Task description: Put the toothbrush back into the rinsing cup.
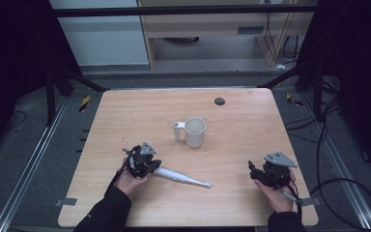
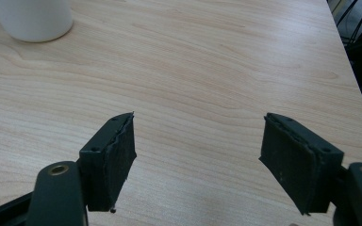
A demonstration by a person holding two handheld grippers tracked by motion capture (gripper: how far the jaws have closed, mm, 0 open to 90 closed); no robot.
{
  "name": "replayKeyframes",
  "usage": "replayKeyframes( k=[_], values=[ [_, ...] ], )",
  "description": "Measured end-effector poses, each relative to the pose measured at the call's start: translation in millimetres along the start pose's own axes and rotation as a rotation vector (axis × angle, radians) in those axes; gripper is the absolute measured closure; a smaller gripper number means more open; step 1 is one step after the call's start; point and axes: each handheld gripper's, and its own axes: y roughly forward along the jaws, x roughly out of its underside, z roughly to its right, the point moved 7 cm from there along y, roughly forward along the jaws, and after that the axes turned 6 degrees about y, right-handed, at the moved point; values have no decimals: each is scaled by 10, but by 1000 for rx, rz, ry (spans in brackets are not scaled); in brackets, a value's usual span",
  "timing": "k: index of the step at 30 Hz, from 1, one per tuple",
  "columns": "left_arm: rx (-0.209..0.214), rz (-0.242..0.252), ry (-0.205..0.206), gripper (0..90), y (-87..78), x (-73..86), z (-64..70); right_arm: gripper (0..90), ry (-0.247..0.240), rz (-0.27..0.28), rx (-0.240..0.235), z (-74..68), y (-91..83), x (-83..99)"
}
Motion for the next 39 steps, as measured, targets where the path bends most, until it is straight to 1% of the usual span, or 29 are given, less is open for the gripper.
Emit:
replayKeyframes(
  k=[10, 18, 26, 33, 37, 39],
  values=[
    [9, -9, 4, 899, -29, 50, 48, 267, 0, 0, 1, 4, -2, 1],
    [16, -5, 17, 899, -70, 87, 107, 266, 3, 1, 2, 6, -4, 1],
    [19, -17, 25, 899, -88, 146, 131, 266, 2, 1, 2, 7, -4, 1],
    [22, -9, 26, 898, -93, 141, 149, 266, 2, 1, 1, 7, -4, 1],
    [23, -3, 23, 898, -80, 104, 164, 266, 1, 0, 1, 4, -1, 1],
    [28, 2, 15, 898, -57, 65, 170, 267, 0, 0, 1, 2, 1, 0]
  ],
)
